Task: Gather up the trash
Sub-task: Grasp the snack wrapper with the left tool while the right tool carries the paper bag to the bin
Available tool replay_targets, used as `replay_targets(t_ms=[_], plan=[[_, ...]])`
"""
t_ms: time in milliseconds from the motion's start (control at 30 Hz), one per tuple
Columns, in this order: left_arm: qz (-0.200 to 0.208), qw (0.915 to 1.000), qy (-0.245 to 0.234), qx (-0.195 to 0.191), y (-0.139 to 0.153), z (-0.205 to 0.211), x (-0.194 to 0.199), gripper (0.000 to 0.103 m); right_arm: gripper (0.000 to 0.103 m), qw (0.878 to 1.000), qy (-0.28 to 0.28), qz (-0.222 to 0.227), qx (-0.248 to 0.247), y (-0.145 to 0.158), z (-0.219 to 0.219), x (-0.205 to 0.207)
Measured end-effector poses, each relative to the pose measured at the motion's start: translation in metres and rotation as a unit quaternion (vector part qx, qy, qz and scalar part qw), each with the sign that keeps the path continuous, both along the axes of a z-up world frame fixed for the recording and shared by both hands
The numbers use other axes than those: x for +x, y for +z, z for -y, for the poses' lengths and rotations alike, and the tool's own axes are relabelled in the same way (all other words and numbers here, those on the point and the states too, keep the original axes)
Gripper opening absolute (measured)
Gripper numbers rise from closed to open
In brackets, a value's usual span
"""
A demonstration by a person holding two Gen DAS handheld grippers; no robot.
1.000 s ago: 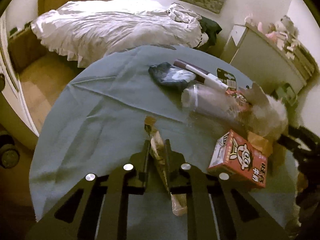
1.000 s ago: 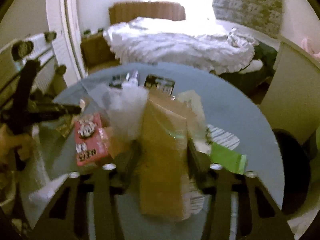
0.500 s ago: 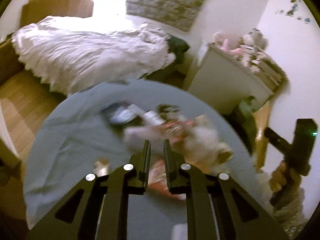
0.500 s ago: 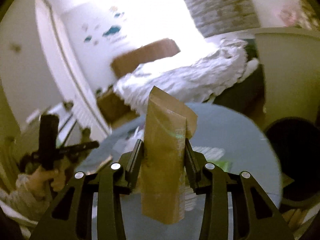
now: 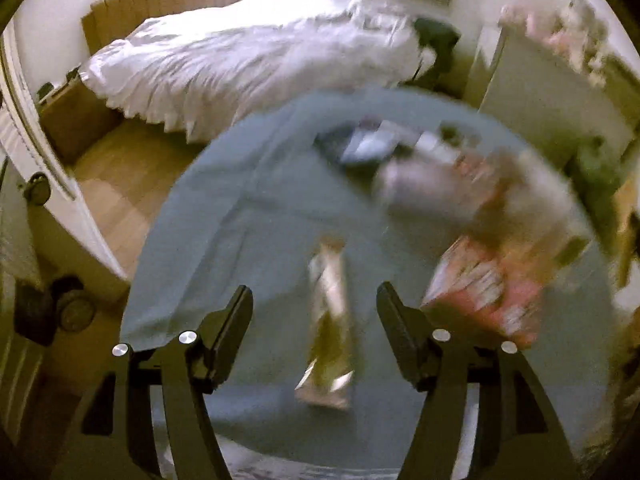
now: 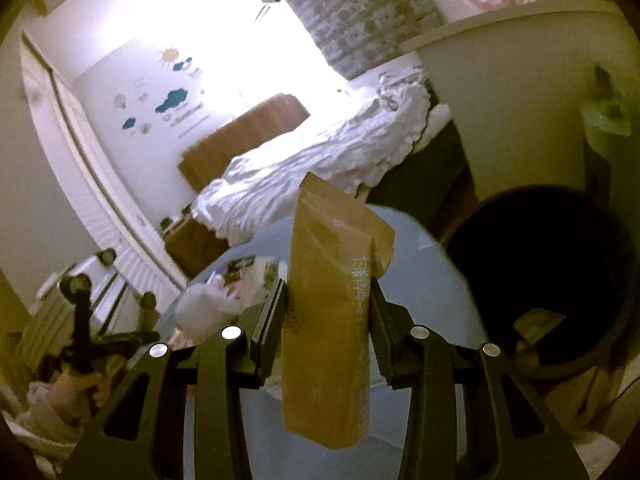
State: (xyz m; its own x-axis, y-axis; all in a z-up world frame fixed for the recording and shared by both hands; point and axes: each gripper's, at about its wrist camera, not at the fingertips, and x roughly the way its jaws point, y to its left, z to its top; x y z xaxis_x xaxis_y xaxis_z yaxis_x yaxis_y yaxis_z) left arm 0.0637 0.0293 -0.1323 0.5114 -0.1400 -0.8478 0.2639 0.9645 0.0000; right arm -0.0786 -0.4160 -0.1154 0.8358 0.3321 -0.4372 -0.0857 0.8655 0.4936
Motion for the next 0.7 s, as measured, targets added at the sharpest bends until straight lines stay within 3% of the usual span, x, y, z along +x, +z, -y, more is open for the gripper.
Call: replay_targets(t_ms=[33, 133, 200, 267, 367, 467, 600, 700], plan=[[-0.008, 0.9999, -0.003, 0.012, -0.009, 0.001, 0.001, 0.063, 0.040, 1.000, 0.006, -0.001, -0.003, 0.000, -0.005, 0.002], [0.013, 0.9997, -0.011, 0.018, -0.016, -0.002, 0.000, 0.041, 0.040, 1.000, 0.019, -0.002, -0.012, 0.002, -0.019, 0.003], [0.019, 0.9995, -0.011, 0.024, -0.013, -0.003, 0.001, 0.011, 0.040, 1.000, 0.022, -0.004, -0.015, 0.002, -0.023, 0.002], [0.018, 0.9997, -0.013, 0.011, -0.010, -0.007, 0.003, 0.007, 0.040, 1.000, 0.018, -0.007, -0.015, 0.001, -0.023, 0.001], [0.013, 0.9971, -0.020, -0.072, 0.002, -0.010, 0.008, 0.007, 0.040, 1.000, 0.006, -0.009, -0.008, -0.001, -0.018, -0.001], [0.042, 0.9903, -0.053, -0.122, 0.041, 0.011, 0.003, 0.007, 0.040, 1.000, -0.014, -0.005, 0.008, -0.001, -0.005, -0.001], [0.068, 0.9727, -0.131, -0.179, 0.090, 0.074, 0.001, 0.008, 0.040, 0.995, -0.093, 0.013, 0.026, 0.008, 0.039, 0.001], [0.070, 0.9514, -0.204, -0.220, 0.114, 0.144, 0.001, 0.008, 0.040, 0.986, -0.159, 0.032, 0.042, 0.011, 0.077, 0.003]])
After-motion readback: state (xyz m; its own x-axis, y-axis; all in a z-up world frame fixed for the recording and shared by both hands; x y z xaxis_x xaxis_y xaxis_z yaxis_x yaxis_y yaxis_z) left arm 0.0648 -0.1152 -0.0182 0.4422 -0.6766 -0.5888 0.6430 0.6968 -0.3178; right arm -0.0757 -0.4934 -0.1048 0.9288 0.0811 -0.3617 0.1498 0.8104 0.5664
